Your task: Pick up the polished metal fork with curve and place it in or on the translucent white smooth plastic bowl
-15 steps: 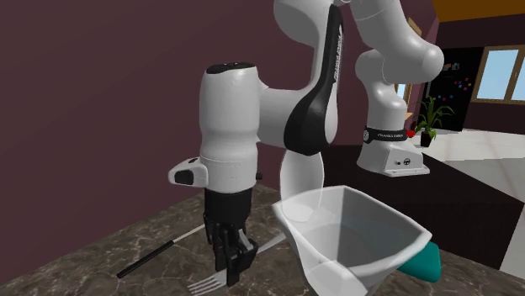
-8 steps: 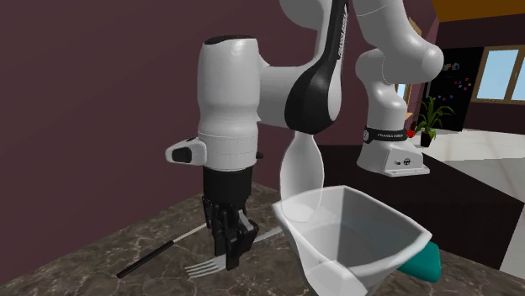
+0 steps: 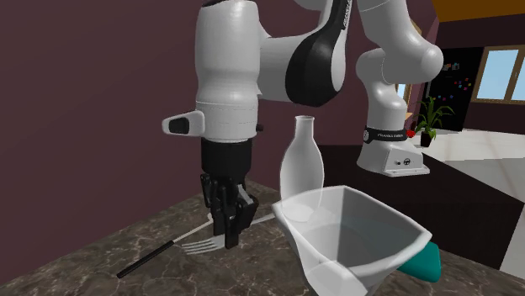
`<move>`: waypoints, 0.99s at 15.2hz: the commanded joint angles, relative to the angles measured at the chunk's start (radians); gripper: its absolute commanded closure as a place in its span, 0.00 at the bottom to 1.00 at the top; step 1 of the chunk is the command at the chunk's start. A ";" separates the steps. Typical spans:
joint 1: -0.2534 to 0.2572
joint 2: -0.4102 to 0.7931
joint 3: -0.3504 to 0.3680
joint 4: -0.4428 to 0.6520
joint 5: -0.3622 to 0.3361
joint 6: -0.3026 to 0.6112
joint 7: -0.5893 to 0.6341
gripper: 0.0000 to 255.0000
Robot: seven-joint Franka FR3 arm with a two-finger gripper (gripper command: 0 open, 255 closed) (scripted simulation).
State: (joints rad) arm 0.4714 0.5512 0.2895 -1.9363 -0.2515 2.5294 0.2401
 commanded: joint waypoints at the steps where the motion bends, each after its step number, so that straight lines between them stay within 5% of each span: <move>1: -0.006 -0.022 0.008 -0.002 0.009 -0.020 -0.006 1.00; 15: -0.036 -0.151 0.049 0.013 0.071 -0.159 -0.047 1.00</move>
State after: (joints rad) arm 0.4365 0.4122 0.3352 -1.9217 -0.1854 2.3801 0.1948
